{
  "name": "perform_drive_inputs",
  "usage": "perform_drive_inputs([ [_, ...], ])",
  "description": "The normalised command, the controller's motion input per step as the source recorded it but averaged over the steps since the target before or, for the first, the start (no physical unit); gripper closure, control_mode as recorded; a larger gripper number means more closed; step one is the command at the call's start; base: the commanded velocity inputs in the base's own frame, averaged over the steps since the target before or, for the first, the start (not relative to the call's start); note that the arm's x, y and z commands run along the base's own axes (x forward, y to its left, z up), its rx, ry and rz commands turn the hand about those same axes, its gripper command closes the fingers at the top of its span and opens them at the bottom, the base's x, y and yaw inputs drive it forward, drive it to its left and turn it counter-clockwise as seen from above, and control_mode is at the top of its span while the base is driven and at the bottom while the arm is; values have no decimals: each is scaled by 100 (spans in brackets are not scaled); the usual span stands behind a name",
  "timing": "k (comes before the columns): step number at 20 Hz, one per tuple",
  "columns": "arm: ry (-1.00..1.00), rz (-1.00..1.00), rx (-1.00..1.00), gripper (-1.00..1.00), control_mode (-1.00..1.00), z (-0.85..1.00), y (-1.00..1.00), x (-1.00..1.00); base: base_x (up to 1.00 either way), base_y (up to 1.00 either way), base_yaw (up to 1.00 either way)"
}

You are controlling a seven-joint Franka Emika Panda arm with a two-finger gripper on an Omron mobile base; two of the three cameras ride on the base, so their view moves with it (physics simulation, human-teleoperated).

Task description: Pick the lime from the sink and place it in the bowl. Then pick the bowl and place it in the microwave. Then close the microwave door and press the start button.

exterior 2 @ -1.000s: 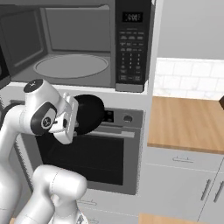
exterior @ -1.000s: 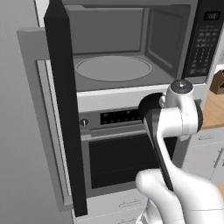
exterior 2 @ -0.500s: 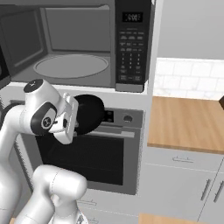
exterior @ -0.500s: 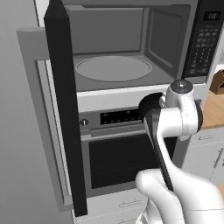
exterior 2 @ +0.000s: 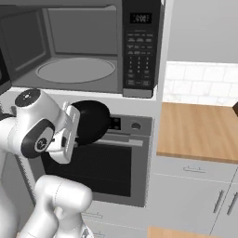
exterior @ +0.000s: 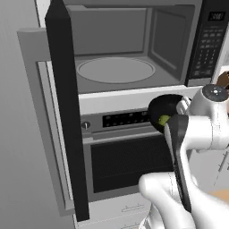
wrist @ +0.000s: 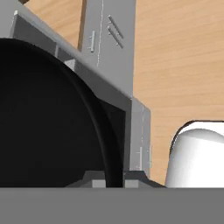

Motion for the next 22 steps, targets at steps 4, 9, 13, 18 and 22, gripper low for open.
perform_drive_inputs([
  [4,0,-3,1,100,-100,74,2,-14,0,0,0],
  [9,0,-2,0,100,-100,76,4,-4,0,0,0],
  [13,0,-1,0,100,-100,68,23,-1,0,0,0],
  [18,0,0,0,100,-100,51,29,0,0,0,0],
  [22,0,0,0,100,-100,10,26,12,0,0,0],
])
